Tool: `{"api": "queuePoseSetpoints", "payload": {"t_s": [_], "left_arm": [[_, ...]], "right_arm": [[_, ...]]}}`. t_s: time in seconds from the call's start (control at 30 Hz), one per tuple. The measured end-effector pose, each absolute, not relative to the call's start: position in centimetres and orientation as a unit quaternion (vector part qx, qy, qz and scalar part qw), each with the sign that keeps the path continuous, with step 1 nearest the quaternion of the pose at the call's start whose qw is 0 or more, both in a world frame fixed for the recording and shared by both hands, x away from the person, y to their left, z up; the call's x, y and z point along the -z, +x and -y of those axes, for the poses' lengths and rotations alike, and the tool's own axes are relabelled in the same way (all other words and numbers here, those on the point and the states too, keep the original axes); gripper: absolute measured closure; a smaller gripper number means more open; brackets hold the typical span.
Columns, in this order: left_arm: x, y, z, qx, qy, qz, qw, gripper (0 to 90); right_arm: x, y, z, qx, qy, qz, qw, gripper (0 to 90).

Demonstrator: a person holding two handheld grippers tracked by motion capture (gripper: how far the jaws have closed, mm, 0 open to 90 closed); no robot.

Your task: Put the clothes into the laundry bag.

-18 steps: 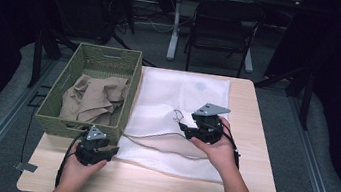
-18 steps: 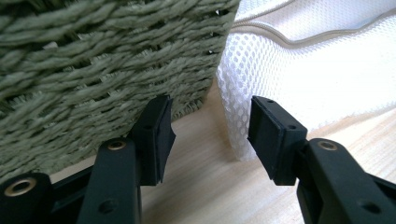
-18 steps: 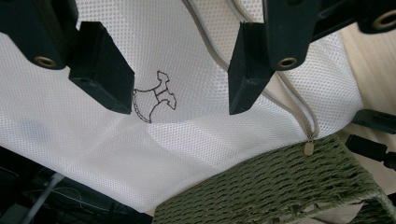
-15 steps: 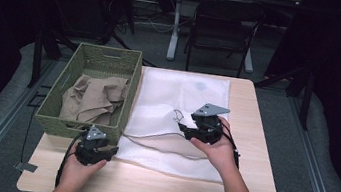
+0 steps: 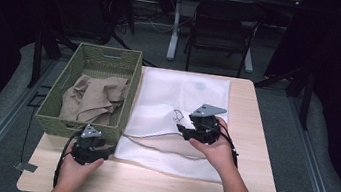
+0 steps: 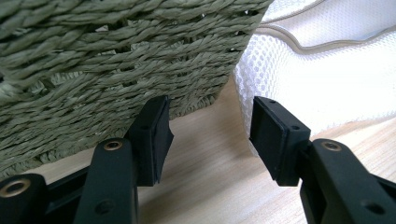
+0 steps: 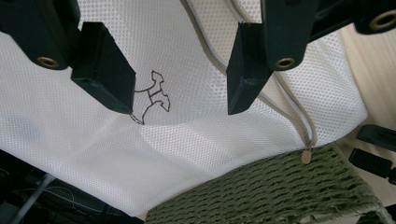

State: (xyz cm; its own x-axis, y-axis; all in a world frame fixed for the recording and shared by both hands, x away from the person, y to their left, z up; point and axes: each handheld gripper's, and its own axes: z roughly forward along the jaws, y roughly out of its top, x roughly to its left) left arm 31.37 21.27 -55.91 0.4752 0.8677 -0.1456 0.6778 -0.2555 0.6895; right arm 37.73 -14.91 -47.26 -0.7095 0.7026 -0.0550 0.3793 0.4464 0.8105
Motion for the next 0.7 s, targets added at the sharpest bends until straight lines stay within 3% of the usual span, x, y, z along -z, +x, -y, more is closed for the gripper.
{"api": "queuePoseSetpoints", "payload": {"t_s": [0.23, 0.4, 0.7], "left_arm": [[54.6, 30.7, -21.2, -0.14, 0.775, -0.481, 0.384, 46.9], [52.3, 29.8, -21.1, -0.145, 0.778, -0.47, 0.391, 52.1], [49.6, 30.2, -21.4, -0.151, 0.771, -0.481, 0.389, 43.6]], "right_arm": [[47.9, 37.9, 14.7, -0.401, 0.325, -0.834, 0.195, 43.4], [47.8, 38.0, 14.8, -0.4, 0.328, -0.834, 0.193, 43.6], [47.8, 38.1, 15.2, -0.401, 0.333, -0.832, 0.192, 42.7]]}}
